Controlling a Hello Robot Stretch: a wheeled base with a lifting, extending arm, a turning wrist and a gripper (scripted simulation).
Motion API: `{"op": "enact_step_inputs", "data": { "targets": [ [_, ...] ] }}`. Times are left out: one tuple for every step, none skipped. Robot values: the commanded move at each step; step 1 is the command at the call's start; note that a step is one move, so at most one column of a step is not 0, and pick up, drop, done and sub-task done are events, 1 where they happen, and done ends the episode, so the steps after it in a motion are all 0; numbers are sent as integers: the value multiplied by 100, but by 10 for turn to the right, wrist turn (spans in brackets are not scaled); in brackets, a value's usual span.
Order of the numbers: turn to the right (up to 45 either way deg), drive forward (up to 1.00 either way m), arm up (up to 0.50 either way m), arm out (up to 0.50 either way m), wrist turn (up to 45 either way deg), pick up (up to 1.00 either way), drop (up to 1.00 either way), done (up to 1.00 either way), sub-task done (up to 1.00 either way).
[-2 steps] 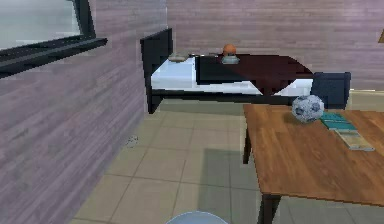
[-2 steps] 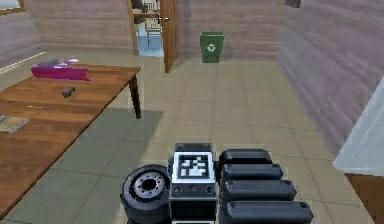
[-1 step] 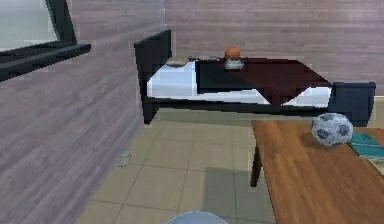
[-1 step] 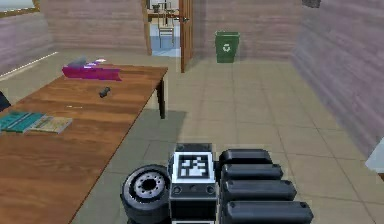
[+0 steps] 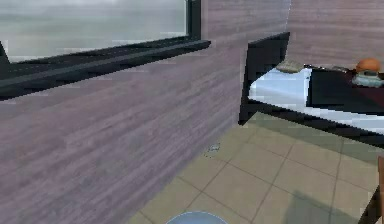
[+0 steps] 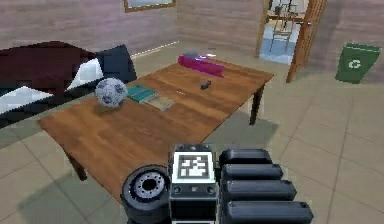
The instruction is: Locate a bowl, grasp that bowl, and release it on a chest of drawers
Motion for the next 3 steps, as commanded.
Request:
{"op": "enact_step_inputs", "data": {
  "targets": [
    [420,0,0,0,0,0,0,0,0],
    [-450,0,0,0,0,0,0,0,0],
    [420,0,0,0,0,0,0,0,0]
  ]
}}
